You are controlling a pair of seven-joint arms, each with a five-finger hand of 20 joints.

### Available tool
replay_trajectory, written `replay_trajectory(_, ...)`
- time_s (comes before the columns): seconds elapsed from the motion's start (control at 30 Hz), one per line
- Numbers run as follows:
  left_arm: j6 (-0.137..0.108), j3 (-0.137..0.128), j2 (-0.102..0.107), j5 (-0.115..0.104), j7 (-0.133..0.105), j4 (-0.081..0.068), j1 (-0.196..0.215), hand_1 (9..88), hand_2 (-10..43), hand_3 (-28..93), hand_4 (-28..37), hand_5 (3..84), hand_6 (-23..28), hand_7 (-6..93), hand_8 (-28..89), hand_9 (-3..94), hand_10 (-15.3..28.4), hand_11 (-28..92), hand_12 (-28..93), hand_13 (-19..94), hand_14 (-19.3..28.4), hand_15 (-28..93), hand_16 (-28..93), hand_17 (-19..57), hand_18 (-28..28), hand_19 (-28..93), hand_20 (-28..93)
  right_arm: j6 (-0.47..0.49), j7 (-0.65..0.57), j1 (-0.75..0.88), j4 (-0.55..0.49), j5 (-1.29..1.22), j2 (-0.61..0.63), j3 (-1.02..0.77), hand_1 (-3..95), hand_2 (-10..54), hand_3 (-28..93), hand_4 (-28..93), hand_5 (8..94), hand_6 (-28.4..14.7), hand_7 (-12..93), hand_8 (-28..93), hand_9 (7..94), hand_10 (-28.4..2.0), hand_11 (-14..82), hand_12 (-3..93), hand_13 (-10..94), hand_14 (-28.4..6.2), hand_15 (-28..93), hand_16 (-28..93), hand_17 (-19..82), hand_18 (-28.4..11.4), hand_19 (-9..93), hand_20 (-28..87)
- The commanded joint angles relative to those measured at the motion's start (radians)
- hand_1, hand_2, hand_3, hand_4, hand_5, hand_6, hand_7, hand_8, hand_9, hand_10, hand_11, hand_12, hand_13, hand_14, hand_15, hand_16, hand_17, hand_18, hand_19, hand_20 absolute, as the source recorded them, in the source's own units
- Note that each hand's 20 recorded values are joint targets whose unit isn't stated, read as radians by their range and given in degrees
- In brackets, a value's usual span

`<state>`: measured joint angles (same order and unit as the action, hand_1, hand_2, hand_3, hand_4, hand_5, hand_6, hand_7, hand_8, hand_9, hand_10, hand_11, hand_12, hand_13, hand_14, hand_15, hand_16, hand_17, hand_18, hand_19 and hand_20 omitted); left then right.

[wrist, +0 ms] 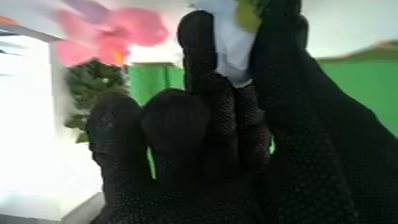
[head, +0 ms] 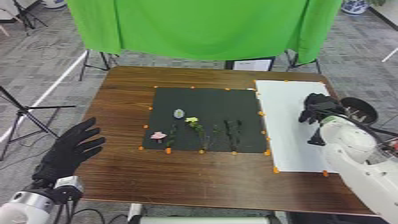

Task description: Arrange flowers

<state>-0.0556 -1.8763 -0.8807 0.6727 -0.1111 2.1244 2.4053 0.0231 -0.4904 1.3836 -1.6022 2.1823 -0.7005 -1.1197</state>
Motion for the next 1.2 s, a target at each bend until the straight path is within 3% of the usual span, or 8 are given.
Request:
replay_trajectory(0.03, 0.002, -0.005, 0.003, -0.002, 0.002, 0.001, 0.004, 27.1, -0.5, 70, -26.1, 24.9, 3.1, 23.2, -12, 21.0, 12.7, 25, 17, 17, 16.7, 40, -2, -9.7, 22.5, 43, 11, -0.098, 0.059, -0.047, -0.130, 0.010, -0.011, 0.039, 48.4, -9.5, 87, -28, 68.2, 2.1, 52, -1, 87.0, -3.7, 18.5, 50.0, 77, -4.1, 75, 30, 42, -19.3, 93, 54)
replay_trajectory(0.17, 0.007, 0.005, 0.004, 0.000, 0.005, -0.003, -0.011, 27.2, -0.6, 70, -26.1, 24.8, 3.0, 23.3, -12, 21.0, 12.7, 25, 17, 17, 16.7, 40, -2, -9.6, 22.5, 43, 11, -0.146, 0.133, -0.097, -0.207, 0.009, -0.047, 0.089, 47.9, -9.5, 87, -27, 68.7, 2.1, 52, -1, 87.5, -3.9, 18.5, 50.5, 77, -4.1, 76, 30, 42, -19.3, 93, 55)
replay_trajectory(0.37, 0.007, 0.015, 0.003, -0.001, 0.012, -0.004, -0.019, 27.5, -0.5, 70, -26.1, 24.7, 3.0, 23.3, -12, 20.9, 12.7, 25, 17, 17, 16.5, 40, -2, -9.6, 22.4, 43, 11, -0.096, 0.205, -0.156, -0.265, 0.003, -0.119, 0.173, 47.2, -9.5, 87, -25, 68.6, 2.1, 53, -1, 87.6, -4.2, 18.7, 51.1, 77, -4.2, 76, 31, 42, -19.3, 93, 55)
replay_trajectory(0.8, 0.003, 0.026, -0.006, 0.001, 0.012, -0.007, -0.027, 27.6, -0.5, 70, -25.8, 24.6, 3.0, 23.4, -12, 20.8, 12.6, 26, 16, 17, 16.5, 40, -2, -9.7, 22.4, 43, 11, 0.008, 0.213, -0.245, -0.144, 0.038, -0.255, 0.341, 45.6, -9.5, 87, -22, 66.7, 2.3, 54, 3, 86.5, -4.4, 19.9, 52.6, 76, -4.5, 76, 31, 41, -19.1, 93, 55)
replay_trajectory(1.03, 0.005, 0.029, -0.006, 0.001, 0.011, -0.010, -0.032, 27.5, -0.5, 69, -25.6, 24.6, 3.0, 23.4, -12, 20.7, 12.6, 26, 16, 17, 16.5, 40, -2, -9.7, 22.3, 43, 11, 0.014, 0.210, -0.271, -0.083, 0.062, -0.307, 0.406, 45.4, -9.5, 87, -23, 66.1, 2.3, 55, 3, 85.9, -4.3, 20.2, 52.1, 75, -4.7, 77, 31, 41, -19.1, 93, 56)
replay_trajectory(1.2, 0.008, 0.035, -0.003, 0.001, 0.012, -0.014, -0.040, 27.7, -0.2, 69, -25.5, 24.5, 3.0, 23.2, -12, 20.7, 12.6, 25, 16, 17, 16.4, 40, -2, -9.7, 22.3, 43, 11, -0.033, 0.194, -0.270, -0.051, 0.099, -0.319, 0.440, 45.6, -9.5, 87, -23, 65.7, 2.6, 55, 3, 85.8, -4.0, 20.1, 51.9, 75, -4.6, 77, 31, 41, -19.1, 93, 56)
